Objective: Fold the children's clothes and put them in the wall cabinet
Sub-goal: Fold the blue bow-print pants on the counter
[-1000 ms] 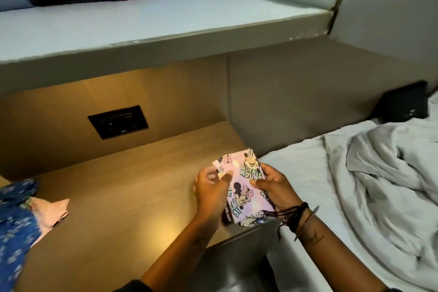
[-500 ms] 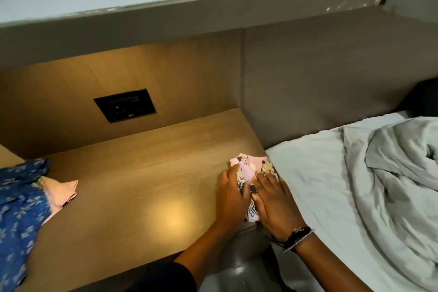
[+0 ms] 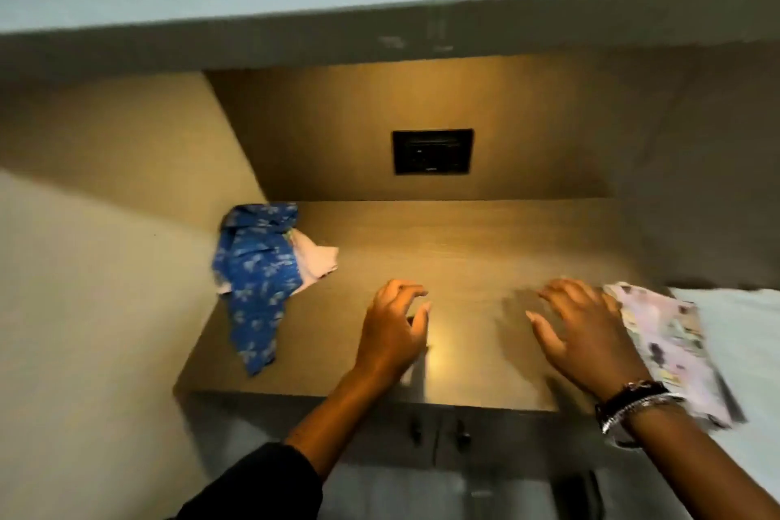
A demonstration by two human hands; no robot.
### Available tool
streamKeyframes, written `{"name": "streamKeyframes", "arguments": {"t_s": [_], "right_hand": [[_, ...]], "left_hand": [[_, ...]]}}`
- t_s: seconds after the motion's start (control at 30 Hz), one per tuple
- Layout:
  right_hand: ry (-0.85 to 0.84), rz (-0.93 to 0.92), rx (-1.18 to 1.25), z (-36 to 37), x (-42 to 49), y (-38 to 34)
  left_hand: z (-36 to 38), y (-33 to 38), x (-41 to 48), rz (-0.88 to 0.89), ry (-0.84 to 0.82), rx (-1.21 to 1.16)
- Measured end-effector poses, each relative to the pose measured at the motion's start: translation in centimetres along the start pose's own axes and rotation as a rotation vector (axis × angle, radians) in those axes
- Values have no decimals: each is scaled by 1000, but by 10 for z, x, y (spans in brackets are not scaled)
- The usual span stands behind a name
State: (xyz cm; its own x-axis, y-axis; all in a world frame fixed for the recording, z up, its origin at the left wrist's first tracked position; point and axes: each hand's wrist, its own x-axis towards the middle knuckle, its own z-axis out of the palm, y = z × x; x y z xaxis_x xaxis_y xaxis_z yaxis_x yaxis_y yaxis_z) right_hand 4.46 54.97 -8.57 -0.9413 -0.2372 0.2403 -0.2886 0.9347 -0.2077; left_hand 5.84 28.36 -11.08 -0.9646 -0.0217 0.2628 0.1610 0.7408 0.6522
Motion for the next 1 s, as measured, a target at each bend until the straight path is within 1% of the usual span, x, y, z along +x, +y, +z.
{"name": "streamKeyframes", "arguments": {"t_s": [0.07, 0.1, 0.13, 0.2, 0.23, 0.27, 0.37, 0.43, 0.47, 0.53, 0.63, 0.7, 0.8, 0.83, 0.9, 0.97, 1.0], "right_hand": [[-129, -123, 73, 17, 24, -68], [-206, -184, 121, 26, 33, -104], [-271, -236, 170, 37, 42, -139], [-334, -315, 235, 59, 60, -199], [-352, -332, 269, 72, 72, -227], [-380, -301, 331, 85, 84, -253], [-418, -31, 616, 115, 123, -309], [-427, 155, 742, 131, 152, -332], [-438, 230, 748, 139, 165, -338], [-461, 313, 650, 155, 183, -345], [-459, 386, 455, 169, 188, -350], [-435, 397, 369, 171, 185, -351], [-360, 372, 305, 170, 180, -347], [-335, 377, 358, 167, 179, -345], [-273, 399, 568, 155, 179, -338], [-157, 329, 778, 132, 180, -331], [-105, 257, 864, 114, 180, -329]], "left_hand": [[-56, -48, -8, -130, 132, 134], [-82, -71, -12, -223, 171, 201], [-105, -92, -17, -324, 182, 262], [-139, -124, -27, -483, 156, 309], [-151, -137, -32, -527, 135, 301], [-160, -149, -35, -548, 109, 292], [-165, -170, -39, -525, -14, 288], [-156, -182, -43, -487, -84, 409], [-152, -187, -46, -487, -81, 451], [-145, -194, -52, -511, -48, 451], [-144, -203, -53, -469, -39, 431], [-148, -206, -48, -427, -14, 406], [-154, -198, -34, -412, 102, 387], [-155, -194, -29, -411, 155, 363], [-158, -182, -17, -374, 266, 264], [-165, -164, -1, -257, 366, 150], [-171, -152, 8, -170, 405, 94]]}}
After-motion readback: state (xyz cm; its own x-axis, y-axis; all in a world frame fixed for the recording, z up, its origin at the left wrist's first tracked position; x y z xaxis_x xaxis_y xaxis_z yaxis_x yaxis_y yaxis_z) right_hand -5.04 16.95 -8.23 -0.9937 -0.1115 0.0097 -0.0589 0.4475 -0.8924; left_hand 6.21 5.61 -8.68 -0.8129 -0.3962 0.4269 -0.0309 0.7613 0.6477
